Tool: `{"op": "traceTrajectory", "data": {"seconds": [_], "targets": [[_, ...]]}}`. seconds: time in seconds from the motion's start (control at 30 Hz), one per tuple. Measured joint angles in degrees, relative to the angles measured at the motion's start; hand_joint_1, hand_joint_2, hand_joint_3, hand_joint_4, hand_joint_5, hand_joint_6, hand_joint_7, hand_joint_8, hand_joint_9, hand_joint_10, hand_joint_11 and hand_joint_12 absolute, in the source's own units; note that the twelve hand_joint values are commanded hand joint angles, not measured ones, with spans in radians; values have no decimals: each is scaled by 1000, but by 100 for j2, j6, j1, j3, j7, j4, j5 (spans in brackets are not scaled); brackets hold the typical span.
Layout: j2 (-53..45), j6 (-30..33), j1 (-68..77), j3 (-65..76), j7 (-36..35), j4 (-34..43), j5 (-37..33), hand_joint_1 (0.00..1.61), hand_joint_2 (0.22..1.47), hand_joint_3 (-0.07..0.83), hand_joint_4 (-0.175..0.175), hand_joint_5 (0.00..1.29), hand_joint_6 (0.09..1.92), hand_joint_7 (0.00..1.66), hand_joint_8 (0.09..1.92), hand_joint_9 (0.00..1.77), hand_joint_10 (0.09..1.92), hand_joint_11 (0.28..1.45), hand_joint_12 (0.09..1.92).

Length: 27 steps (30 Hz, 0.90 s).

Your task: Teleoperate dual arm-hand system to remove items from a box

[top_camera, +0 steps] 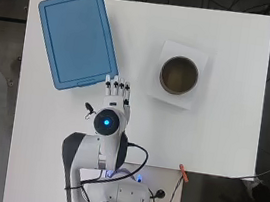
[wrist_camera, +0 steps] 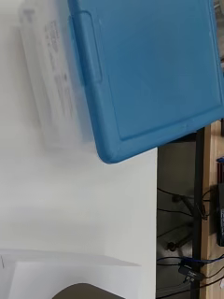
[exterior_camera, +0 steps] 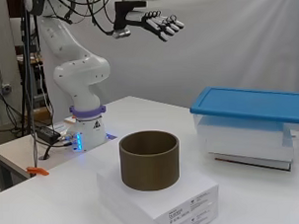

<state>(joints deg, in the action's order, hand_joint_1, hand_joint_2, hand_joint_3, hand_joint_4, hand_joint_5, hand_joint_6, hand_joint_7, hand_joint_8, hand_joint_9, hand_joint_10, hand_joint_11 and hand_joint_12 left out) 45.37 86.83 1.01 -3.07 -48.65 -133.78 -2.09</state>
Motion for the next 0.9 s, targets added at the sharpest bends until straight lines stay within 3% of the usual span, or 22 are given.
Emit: {"op": "traceTrajectory", "data": {"seconds": [0.27,0.33,0.67,0.9], "targets": [[92,-609,165,-720,129,217,-412,140,862,-4,-35,0,87,91,87,231,87,478,87],[109,-598,176,-721,95,201,-410,139,858,-2,-19,53,87,128,87,242,87,432,87],[-1300,480,131,-1944,560,-528,137,112,863,4,-19,0,87,53,87,194,87,375,87],[-1726,761,89,-2674,1087,-469,1006,46,812,-9,-71,0,87,34,87,175,87,361,87]]}}
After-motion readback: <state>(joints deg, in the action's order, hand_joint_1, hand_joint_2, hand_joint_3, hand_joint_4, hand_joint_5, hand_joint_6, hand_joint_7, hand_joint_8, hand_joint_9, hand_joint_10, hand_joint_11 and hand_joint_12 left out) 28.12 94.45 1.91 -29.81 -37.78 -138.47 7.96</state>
